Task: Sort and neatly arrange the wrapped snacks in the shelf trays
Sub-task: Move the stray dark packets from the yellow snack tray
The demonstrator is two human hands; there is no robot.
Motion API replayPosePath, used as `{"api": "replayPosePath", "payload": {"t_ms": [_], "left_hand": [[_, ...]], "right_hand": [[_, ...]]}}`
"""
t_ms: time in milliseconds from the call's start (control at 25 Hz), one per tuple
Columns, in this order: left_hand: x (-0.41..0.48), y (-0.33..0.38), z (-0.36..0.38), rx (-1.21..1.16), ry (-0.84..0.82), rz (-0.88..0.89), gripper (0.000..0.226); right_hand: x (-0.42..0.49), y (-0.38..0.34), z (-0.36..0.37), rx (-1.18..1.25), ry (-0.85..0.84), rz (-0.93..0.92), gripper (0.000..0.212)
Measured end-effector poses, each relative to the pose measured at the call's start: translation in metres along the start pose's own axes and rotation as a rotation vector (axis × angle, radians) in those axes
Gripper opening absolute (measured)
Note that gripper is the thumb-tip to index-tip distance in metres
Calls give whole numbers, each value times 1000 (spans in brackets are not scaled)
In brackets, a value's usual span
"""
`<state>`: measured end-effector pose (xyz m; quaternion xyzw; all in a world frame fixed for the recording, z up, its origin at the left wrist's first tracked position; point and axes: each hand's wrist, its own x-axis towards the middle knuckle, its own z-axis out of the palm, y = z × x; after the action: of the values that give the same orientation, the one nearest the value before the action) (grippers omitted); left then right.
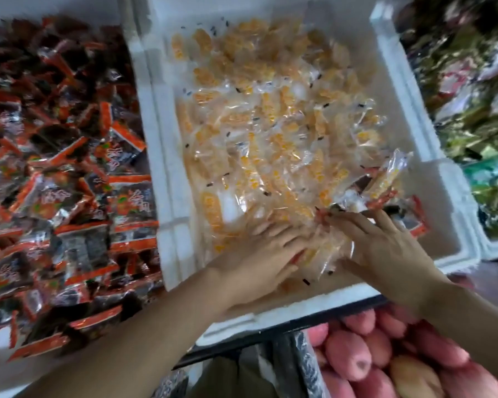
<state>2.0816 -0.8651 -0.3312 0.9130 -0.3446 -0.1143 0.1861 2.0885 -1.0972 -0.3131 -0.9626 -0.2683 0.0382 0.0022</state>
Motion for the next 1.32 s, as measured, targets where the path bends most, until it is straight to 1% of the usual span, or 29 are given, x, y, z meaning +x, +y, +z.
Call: {"api": "replayPosePath", "payload": {"t_ms": [80, 120, 200, 280, 360, 400, 440, 520, 560, 600, 640, 680, 720, 760, 800, 840, 880, 1000, 1080, 1200, 1280, 1320], "left_hand": [[5, -8, 1, 137, -6, 17, 53], [6, -12, 3, 180, 7, -5, 52], [5, -21, 0, 185, 76, -42, 48], [6, -26, -11, 213, 142, -85, 54], [7, -34, -23, 270, 165, -141, 60], [7, -38, -29, 295, 171, -193, 59], [7, -39, -33, 310, 189, -248, 54], [6, -33, -37, 300, 248, -312, 36], [6, -26, -37, 271, 272, -294, 24], [6, -17, -34, 233, 286, -240, 14], [7, -8, -29, 183, 281, -170, 15], [8, -2, -23, 137, 250, -96, 21], [10, 2, -15, 123, 196, -26, 24], [11, 3, -5, 153, 147, 28, 24], [13, 3, 4, 204, 96, 45, 26], [15, 2, 10, 255, 48, 26, 34], [17, 2, 10, 267, 19, -19, 41], [23, 0, 1, 240, 57, -163, 40], [25, -2, -6, 255, 37, -239, 47], [26, -1, -7, 237, -79, -321, 65], [23, -1, -7, 71, -94, -379, 71], [19, 0, -6, -29, -77, -393, 69]], "right_hand": [[1, 1, 5, -9, 0, -71, 79], [3, 0, 7, -15, 14, -114, 75], [8, -1, 10, 7, 65, -168, 61], [14, 2, 9, 80, 127, -173, 41], [24, 4, -1, 169, 146, -108, 17], [32, 4, -8, 202, 157, -42, 9], [42, 4, -15, 238, 172, 49, 6], [58, 7, -23, 312, 214, 254, 19], [63, 7, -26, 344, 253, 315, 28], [64, 6, -27, 365, 316, 317, 33], [61, 4, -27, 379, 367, 263, 31], [55, 3, -24, 411, 354, 163, 25], [47, 2, -18, 415, 288, 34, 21], [38, 4, -7, 366, 202, -90, 20], [30, 8, 4, 280, 133, -171, 23], [25, 13, 13, 215, 88, -195, 30], [23, 18, 17, 187, 44, -171, 36], [26, 24, 19, 162, 30, -50, 53], [28, 22, 20, 128, 47, -3, 55], [31, 20, 18, 92, 51, 72, 51], [32, 21, 14, 89, 34, 123, 51], [30, 22, 11, 113, 48, 133, 50]]}}
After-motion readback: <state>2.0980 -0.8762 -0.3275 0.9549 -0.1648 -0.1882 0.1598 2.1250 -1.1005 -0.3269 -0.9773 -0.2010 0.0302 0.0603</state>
